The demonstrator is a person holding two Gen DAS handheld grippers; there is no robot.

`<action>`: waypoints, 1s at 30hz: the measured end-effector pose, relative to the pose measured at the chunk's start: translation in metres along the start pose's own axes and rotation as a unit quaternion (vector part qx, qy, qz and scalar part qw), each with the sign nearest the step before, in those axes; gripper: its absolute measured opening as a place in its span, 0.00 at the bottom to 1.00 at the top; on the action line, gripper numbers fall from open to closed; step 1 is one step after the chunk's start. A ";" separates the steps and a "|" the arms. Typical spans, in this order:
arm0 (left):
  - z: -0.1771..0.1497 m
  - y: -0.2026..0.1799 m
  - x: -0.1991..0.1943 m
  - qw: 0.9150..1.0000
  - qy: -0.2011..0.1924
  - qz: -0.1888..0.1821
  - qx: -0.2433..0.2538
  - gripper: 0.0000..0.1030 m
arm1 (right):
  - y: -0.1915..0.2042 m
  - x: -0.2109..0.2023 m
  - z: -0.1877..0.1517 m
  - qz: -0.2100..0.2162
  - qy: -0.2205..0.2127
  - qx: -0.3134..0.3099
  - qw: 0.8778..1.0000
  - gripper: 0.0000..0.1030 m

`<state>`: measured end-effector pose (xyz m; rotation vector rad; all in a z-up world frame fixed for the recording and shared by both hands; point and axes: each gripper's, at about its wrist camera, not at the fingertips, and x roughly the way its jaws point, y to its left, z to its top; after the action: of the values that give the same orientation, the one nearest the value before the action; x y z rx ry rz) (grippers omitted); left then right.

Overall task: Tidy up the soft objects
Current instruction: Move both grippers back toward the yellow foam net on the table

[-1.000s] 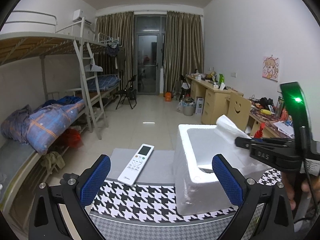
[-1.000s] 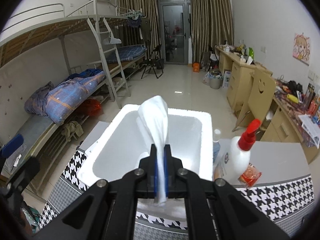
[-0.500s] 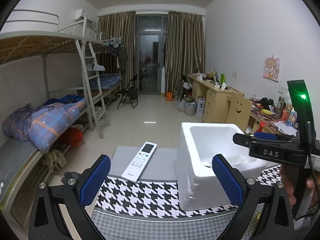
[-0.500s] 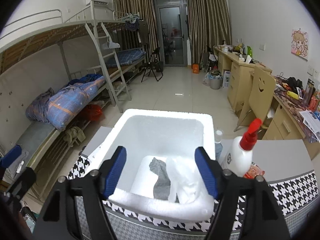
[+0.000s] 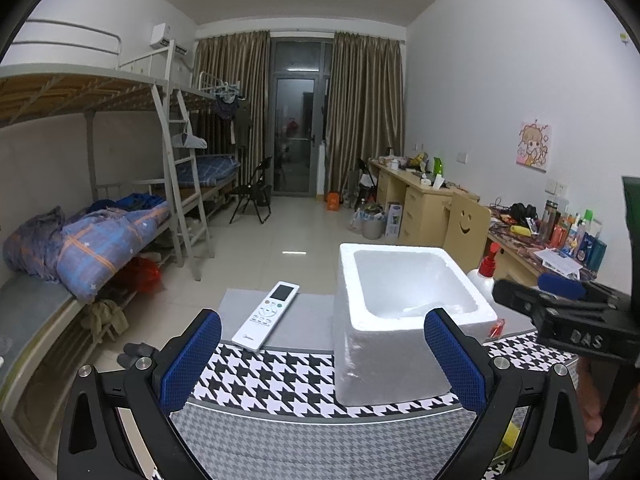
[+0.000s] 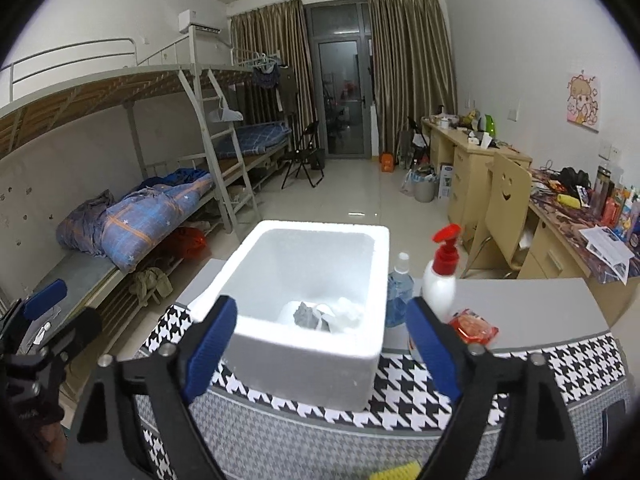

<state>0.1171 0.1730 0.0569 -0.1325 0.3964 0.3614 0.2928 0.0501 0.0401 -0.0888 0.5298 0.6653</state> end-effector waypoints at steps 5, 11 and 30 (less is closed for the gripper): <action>-0.001 -0.009 -0.009 1.000 -0.005 0.002 0.011 0.99 | -0.004 -0.018 -0.012 0.007 -0.006 0.007 1.000 0.91; -0.007 -0.018 -0.021 1.000 -0.008 -0.007 0.013 0.99 | -0.007 -0.040 -0.024 0.009 -0.025 0.002 1.000 0.91; -0.035 -0.064 -0.060 0.998 -0.025 -0.056 0.028 0.99 | -0.028 -0.093 -0.065 0.024 -0.059 0.003 0.998 0.91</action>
<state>0.0769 0.0878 0.0527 -0.0899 0.3482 0.2429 0.2197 -0.0409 0.0277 -0.0310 0.4222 0.7117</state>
